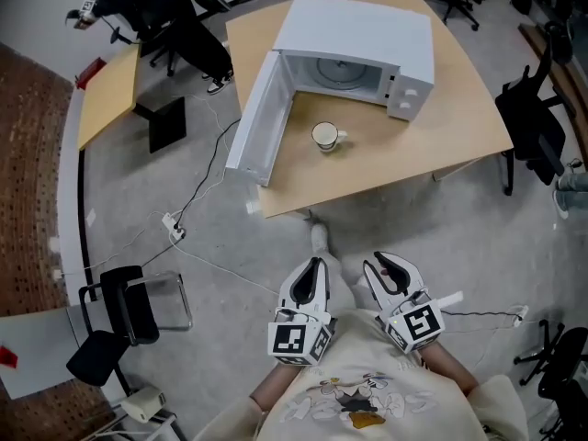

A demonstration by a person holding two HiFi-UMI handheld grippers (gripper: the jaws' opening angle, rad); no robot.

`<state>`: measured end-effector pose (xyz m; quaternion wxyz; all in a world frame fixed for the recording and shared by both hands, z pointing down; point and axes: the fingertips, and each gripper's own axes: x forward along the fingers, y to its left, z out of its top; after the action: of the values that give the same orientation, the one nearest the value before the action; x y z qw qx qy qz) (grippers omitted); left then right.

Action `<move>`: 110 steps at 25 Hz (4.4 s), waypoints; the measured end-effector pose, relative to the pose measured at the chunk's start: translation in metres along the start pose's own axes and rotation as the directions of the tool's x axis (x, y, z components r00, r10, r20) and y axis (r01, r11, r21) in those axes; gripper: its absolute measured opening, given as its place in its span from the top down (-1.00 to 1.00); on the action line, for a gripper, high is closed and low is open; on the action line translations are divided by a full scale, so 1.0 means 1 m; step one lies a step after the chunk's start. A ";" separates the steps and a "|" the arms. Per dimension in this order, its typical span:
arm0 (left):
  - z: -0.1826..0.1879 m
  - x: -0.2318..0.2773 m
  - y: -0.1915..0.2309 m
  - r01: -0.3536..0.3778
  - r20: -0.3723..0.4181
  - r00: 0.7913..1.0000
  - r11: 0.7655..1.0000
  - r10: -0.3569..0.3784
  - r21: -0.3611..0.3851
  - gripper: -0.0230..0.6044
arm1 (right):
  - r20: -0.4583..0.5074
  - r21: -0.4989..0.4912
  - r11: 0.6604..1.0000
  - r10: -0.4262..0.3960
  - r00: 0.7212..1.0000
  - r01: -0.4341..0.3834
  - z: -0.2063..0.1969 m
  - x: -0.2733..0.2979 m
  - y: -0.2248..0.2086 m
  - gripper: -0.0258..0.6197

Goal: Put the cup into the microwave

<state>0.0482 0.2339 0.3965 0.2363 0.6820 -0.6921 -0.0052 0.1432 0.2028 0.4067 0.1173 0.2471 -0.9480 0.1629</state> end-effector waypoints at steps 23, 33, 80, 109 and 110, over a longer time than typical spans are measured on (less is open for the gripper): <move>0.046 0.202 0.097 0.081 -0.103 0.992 0.989 -0.068 0.122 -0.08 | -0.049 -0.097 0.990 -0.107 0.993 0.102 0.052 0.191 -0.103 0.52; -0.021 0.312 0.133 0.073 -0.176 0.984 0.960 -0.026 0.270 -0.37 | 0.014 -0.129 0.983 -0.128 0.992 0.129 0.053 0.225 -0.124 0.52; 0.058 0.555 0.140 -0.020 -0.084 0.995 0.935 0.053 0.355 -0.33 | 0.083 0.061 0.956 -0.291 0.953 0.287 0.085 0.254 -0.211 0.52; 0.062 0.607 0.133 0.035 -0.034 0.999 0.914 -0.023 0.404 -0.47 | 0.005 0.104 0.937 -0.336 0.942 0.334 0.082 0.242 -0.229 0.52; 0.057 0.599 0.132 0.037 -0.044 0.999 0.914 -0.021 0.404 -0.47 | -0.010 0.104 0.938 -0.331 0.944 0.330 0.080 0.240 -0.228 0.52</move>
<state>-0.0698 -0.3418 0.5806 0.1035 0.7263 -0.6633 0.1479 0.0436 -0.1178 0.4634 0.1263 0.4090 -0.8837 0.1890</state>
